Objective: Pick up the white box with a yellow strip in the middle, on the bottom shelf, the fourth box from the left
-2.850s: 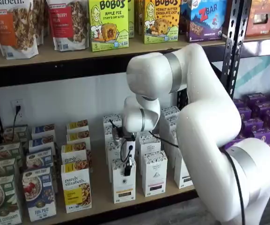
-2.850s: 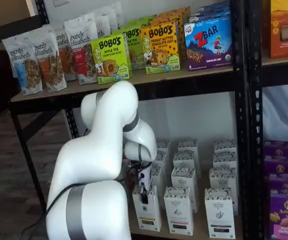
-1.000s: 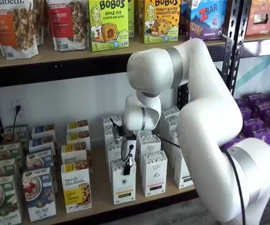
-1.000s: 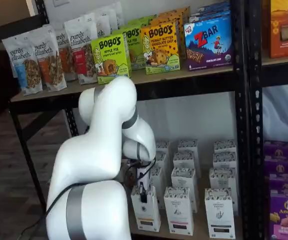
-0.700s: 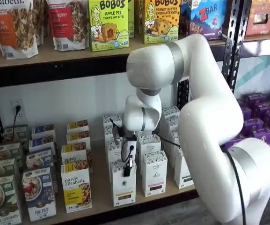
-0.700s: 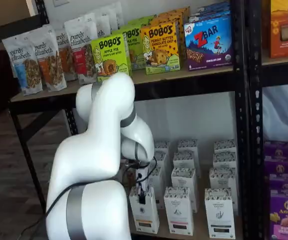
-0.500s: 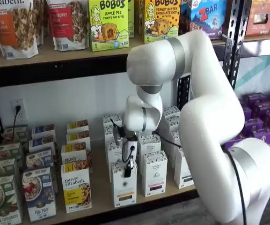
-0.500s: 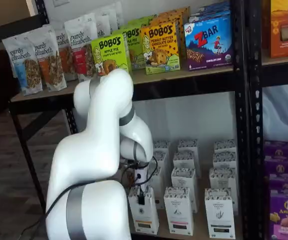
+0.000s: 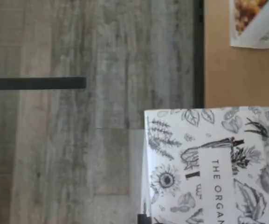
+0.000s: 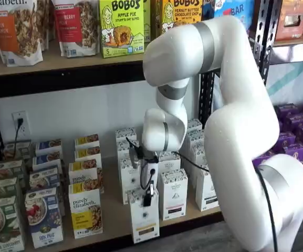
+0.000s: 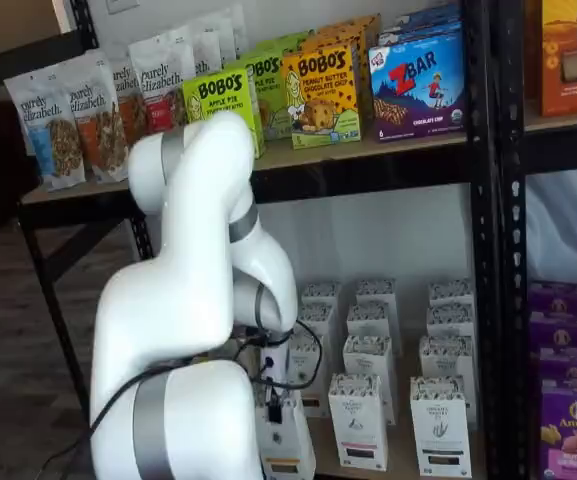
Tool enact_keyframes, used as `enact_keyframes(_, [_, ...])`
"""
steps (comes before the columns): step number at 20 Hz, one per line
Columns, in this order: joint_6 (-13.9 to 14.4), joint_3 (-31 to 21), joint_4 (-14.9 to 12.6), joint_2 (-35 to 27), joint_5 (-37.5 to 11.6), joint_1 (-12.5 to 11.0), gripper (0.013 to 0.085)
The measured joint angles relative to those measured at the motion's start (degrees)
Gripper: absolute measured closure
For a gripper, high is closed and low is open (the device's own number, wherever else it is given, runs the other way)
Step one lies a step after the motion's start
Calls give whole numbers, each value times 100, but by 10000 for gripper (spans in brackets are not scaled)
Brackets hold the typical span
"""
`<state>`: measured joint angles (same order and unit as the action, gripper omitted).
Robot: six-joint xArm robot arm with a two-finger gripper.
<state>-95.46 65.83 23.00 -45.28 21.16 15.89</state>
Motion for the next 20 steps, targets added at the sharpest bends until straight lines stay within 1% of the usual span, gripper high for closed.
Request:
enact_keyframes(4, [-116, -540, 203, 324, -198, 108, 490])
enact_keyframes(9, [-215, -964, 376, 616, -323, 192, 490])
enact_keyframes(12, [-141, -1174, 321, 772, -407, 220, 490])
enact_keyframes(15, [-101, -1376, 305, 969, -380, 245, 490])
enact_keyframes(18, [84, -1535, 132, 1130, -376, 264, 490])
enact_keyframes(20, [166, -1639, 63, 1249, -349, 278, 490])
